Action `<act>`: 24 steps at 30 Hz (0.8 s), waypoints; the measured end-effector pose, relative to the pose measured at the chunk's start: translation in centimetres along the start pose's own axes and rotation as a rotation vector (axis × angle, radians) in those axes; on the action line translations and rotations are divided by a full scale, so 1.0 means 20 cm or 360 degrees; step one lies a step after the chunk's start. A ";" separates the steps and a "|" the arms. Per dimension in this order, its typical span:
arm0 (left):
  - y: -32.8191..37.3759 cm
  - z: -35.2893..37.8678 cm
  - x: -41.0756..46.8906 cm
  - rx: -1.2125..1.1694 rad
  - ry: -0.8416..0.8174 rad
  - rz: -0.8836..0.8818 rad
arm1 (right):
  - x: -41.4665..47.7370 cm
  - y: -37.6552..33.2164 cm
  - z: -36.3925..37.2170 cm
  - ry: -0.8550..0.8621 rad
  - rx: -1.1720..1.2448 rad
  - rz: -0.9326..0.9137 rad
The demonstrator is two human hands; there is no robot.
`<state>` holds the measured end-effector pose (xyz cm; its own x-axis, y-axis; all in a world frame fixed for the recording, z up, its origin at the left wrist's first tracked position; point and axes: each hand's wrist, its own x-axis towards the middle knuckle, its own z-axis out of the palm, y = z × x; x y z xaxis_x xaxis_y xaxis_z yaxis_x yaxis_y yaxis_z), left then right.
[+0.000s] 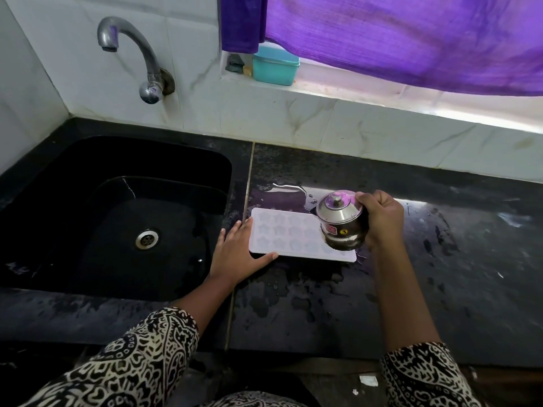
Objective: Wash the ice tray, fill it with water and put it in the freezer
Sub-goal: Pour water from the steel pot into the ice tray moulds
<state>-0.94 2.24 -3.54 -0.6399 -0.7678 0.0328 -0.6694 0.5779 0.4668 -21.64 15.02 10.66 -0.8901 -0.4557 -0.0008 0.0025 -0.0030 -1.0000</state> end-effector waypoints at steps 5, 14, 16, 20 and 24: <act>0.00 0.00 0.00 0.0008 0.0001 0.0010 | 0.00 0.01 -0.03 -0.0016 -0.0198 -0.0082; 0.01 -0.01 -0.01 0.0024 -0.0016 -0.0003 | -0.01 0.02 -0.04 -0.0028 -0.0399 -0.0206; 0.01 -0.01 -0.01 0.0038 -0.0020 -0.0001 | -0.02 0.02 -0.03 -0.0039 -0.0377 -0.0208; 0.00 0.00 0.00 0.0041 -0.0016 0.0006 | -0.03 0.02 -0.03 -0.0058 -0.0357 -0.0229; 0.00 0.00 0.00 0.0055 -0.0016 0.0002 | -0.04 0.01 -0.03 -0.0069 -0.0388 -0.0226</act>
<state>-0.90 2.26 -3.56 -0.6441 -0.7645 0.0244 -0.6814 0.5880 0.4359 -21.22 16.01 10.49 -0.8533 -0.5039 0.1345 -0.2355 0.1422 -0.9614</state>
